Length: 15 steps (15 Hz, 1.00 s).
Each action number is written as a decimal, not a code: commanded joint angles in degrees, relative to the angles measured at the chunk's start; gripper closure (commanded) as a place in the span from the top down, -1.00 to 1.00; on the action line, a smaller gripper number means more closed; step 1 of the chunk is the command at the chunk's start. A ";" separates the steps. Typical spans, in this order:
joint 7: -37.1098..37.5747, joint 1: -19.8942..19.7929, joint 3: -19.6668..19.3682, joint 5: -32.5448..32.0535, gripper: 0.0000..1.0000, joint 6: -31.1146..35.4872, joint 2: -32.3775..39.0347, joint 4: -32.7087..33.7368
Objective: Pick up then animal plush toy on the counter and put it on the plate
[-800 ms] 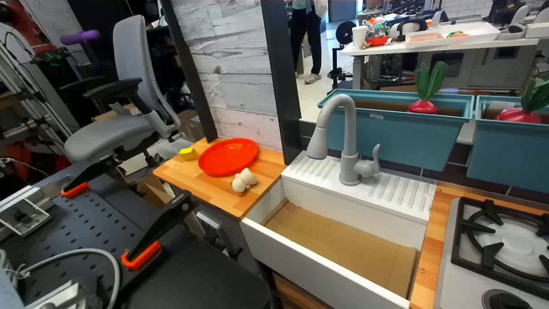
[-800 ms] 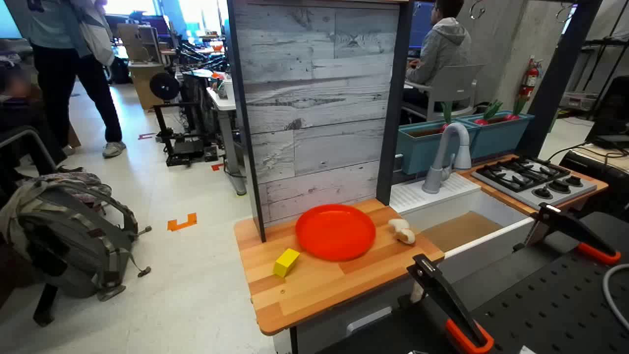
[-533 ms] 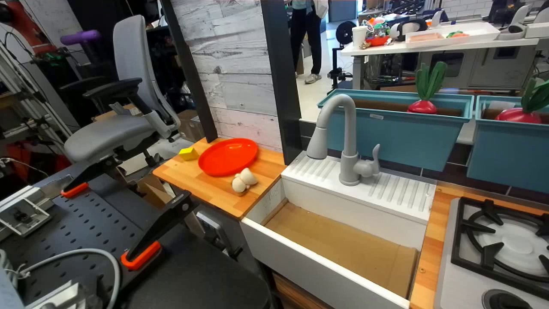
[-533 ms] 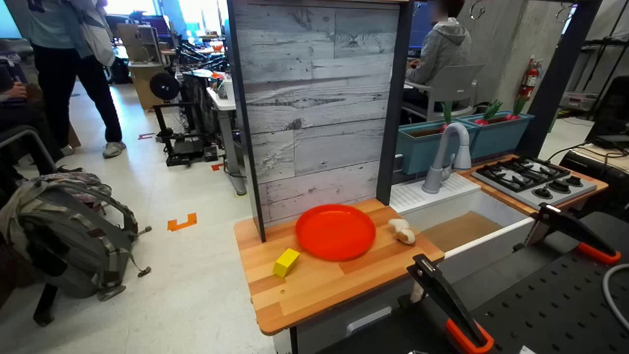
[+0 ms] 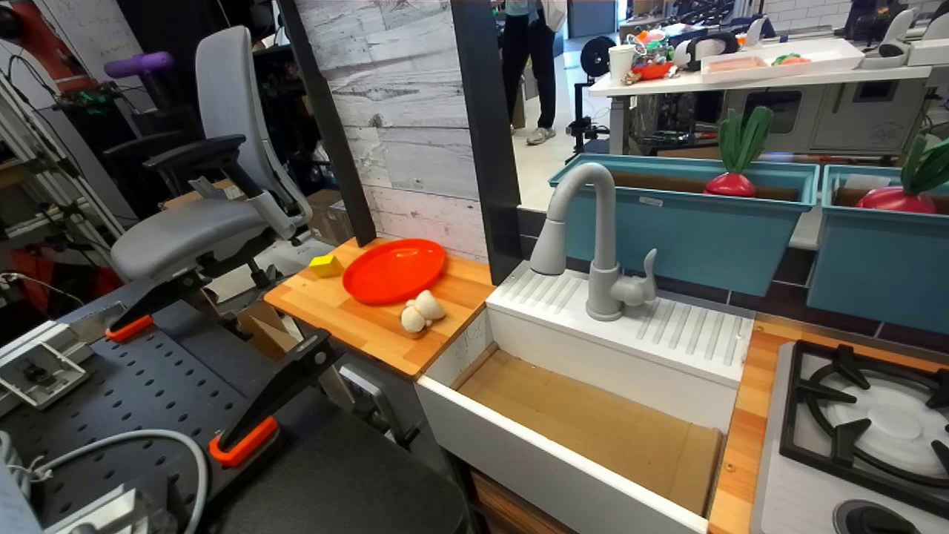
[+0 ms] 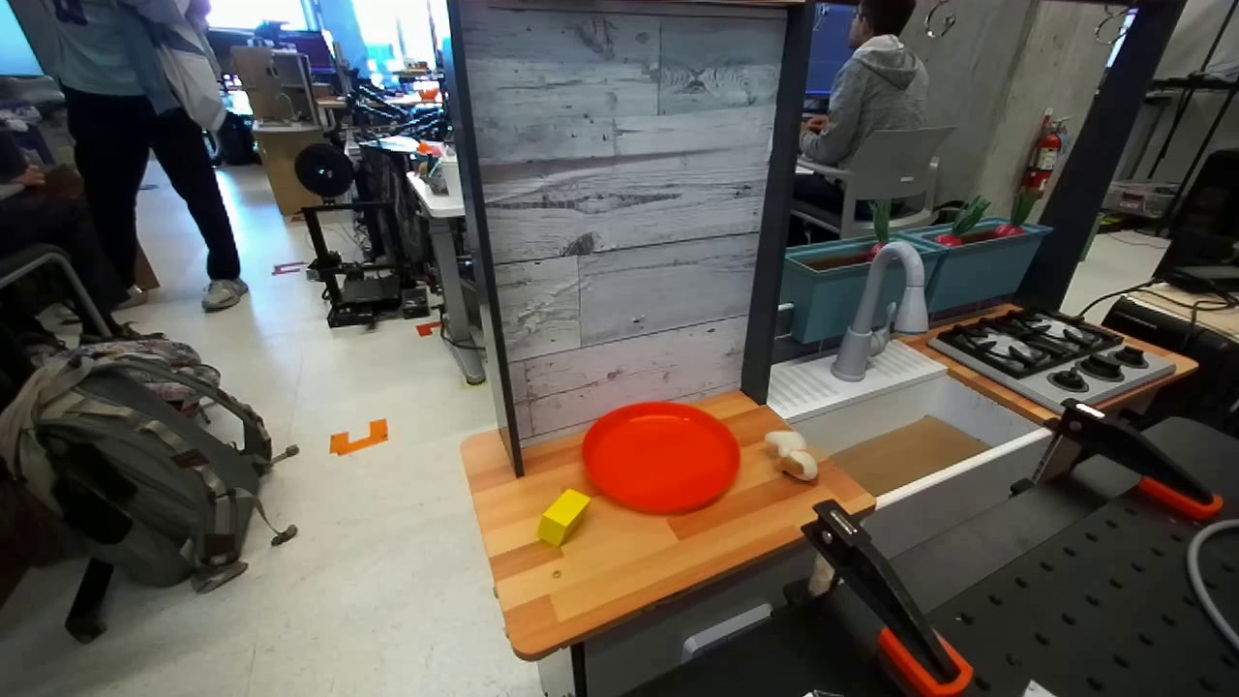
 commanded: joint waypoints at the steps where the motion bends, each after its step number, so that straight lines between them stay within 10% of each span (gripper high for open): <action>1: 0.50 0.78 -0.54 -0.41 1.00 -0.22 0.00 0.13; 15: 21.73 0.34 8.77 -0.31 1.00 31.45 25.34 -7.43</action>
